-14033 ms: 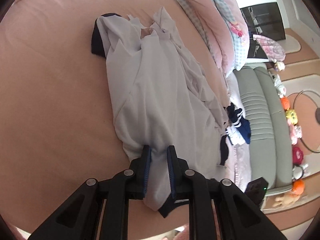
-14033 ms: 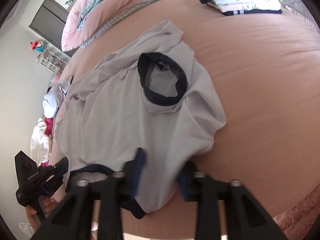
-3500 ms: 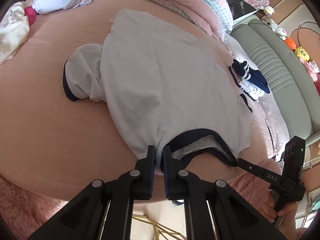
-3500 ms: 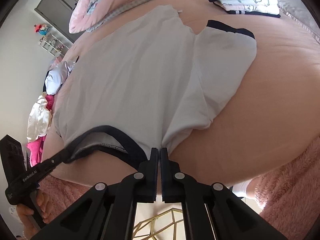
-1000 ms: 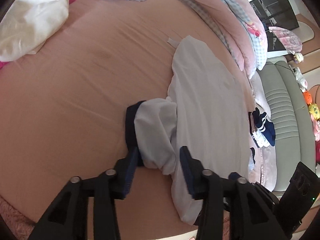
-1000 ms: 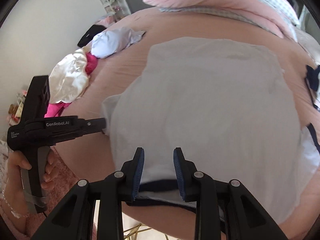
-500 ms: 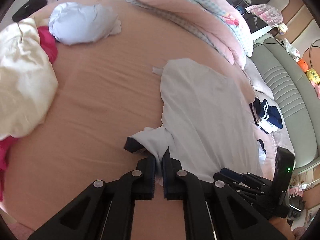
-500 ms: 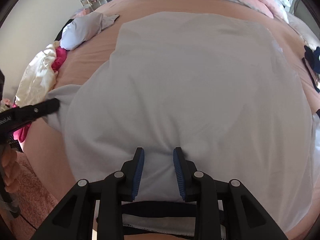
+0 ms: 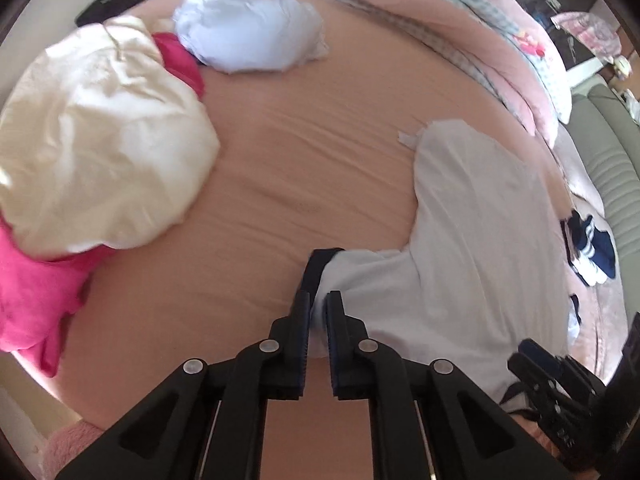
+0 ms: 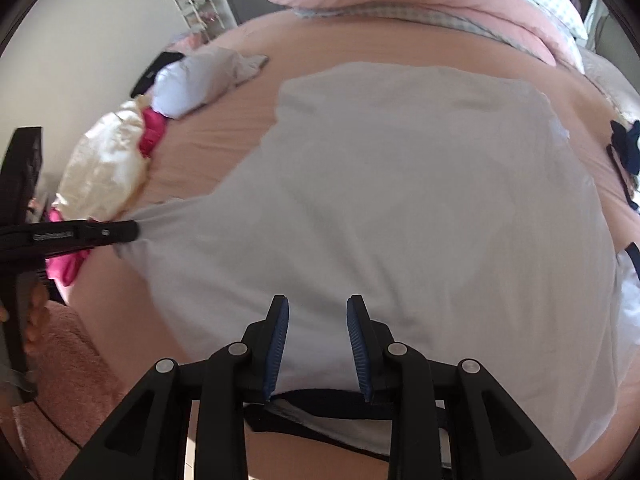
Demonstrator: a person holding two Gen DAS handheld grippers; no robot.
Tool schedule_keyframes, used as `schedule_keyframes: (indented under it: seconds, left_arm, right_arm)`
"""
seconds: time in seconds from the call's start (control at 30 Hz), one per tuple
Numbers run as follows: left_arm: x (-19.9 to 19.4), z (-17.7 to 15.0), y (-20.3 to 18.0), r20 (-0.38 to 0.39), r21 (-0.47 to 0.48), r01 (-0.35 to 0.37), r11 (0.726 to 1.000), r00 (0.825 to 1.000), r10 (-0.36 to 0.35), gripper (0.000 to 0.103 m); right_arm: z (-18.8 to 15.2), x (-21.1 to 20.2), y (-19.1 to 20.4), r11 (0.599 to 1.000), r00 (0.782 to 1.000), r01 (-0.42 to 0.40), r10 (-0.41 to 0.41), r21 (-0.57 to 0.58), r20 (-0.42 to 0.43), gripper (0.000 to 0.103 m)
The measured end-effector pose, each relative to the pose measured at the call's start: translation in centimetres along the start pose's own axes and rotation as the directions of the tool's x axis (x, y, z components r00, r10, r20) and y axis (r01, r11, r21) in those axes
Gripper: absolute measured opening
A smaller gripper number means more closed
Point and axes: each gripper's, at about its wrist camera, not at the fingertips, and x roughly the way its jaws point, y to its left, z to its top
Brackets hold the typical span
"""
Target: Fold clothes
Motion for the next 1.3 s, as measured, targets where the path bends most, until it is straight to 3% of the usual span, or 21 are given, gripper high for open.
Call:
schedule_keyframes:
  seconds: [0.07, 0.17, 0.33, 0.53, 0.6, 0.67, 0.7, 0.9, 0.93, 1.13, 1.23, 1.3]
  left_arm:
    - [-0.8, -0.3, 0.0, 0.048, -0.008, 0.018, 1.0, 0.999, -0.018, 0.007]
    - [-2.0, -0.8, 0.0, 0.12, -0.018, 0.046, 0.999, 0.992, -0.043, 0.007]
    - [-0.8, -2.7, 0.2, 0.082, -0.008, 0.051, 0.999, 0.995, -0.05, 0.007]
    - [0.4, -4.6, 0.4, 0.05, 0.0, 0.049, 0.999, 0.998, -0.049, 0.008]
    - [0.5, -4.6, 0.6, 0.065, -0.005, 0.035, 0.999, 0.997, -0.034, 0.022]
    - [0.5, -4.6, 0.7, 0.08, -0.01, 0.021, 1.0, 0.997, -0.02, 0.061]
    - [0.5, -4.6, 0.8, 0.088, -0.012, 0.014, 1.0, 0.996, -0.013, 0.062]
    - [1.0, -4.5, 1.4, 0.042, -0.005, -0.021, 1.0, 0.999, 0.021, 0.06]
    - [1.0, -4.4, 1.3, 0.045, -0.001, -0.025, 1.0, 0.999, 0.025, 0.056]
    - [1.0, -3.8, 0.7, 0.067, 0.023, -0.051, 0.998, 0.997, 0.049, 0.01]
    - [1.0, -3.5, 0.4, 0.078, 0.035, -0.064, 0.997, 0.995, 0.061, 0.009]
    - [-0.5, -3.3, -0.2, 0.19, 0.073, -0.218, 0.973, 0.961, 0.201, 0.009]
  right_arm:
    - [0.2, -0.4, 1.3, 0.999, 0.999, -0.039, 0.04, -0.037, 0.019, 0.029]
    - [-0.2, 1.5, 3.1, 0.994, 0.998, -0.056, 0.052, -0.095, -0.043, 0.029]
    - [-2.7, 3.4, 3.0, 0.991, 0.983, -0.01, -0.014, -0.131, -0.186, 0.03]
    - [-3.0, 1.8, 2.9, 0.985, 0.978, -0.003, -0.033, -0.174, -0.204, 0.03]
    - [-2.5, 2.3, 3.4, 0.985, 0.979, -0.008, -0.028, -0.173, -0.202, 0.03]
    - [-2.1, 2.8, 3.9, 0.985, 0.98, -0.012, -0.022, -0.172, -0.199, 0.03]
    - [-1.9, 3.1, 4.2, 0.985, 0.98, -0.015, -0.02, -0.172, -0.198, 0.03]
    - [-0.6, 4.7, 5.7, 0.985, 0.982, -0.028, -0.005, -0.169, -0.19, 0.03]
    - [-0.4, 5.0, 6.0, 0.985, 0.982, -0.031, -0.002, -0.169, -0.189, 0.03]
    - [-0.9, 4.3, 4.9, 0.986, 0.972, -0.018, -0.022, -0.166, -0.235, 0.03]
    - [-0.9, 3.5, 4.4, 0.987, 0.965, 0.01, -0.051, -0.159, -0.256, 0.03]
    - [-0.5, 2.8, 4.6, 0.988, 0.974, 0.019, -0.053, -0.156, -0.219, 0.031]
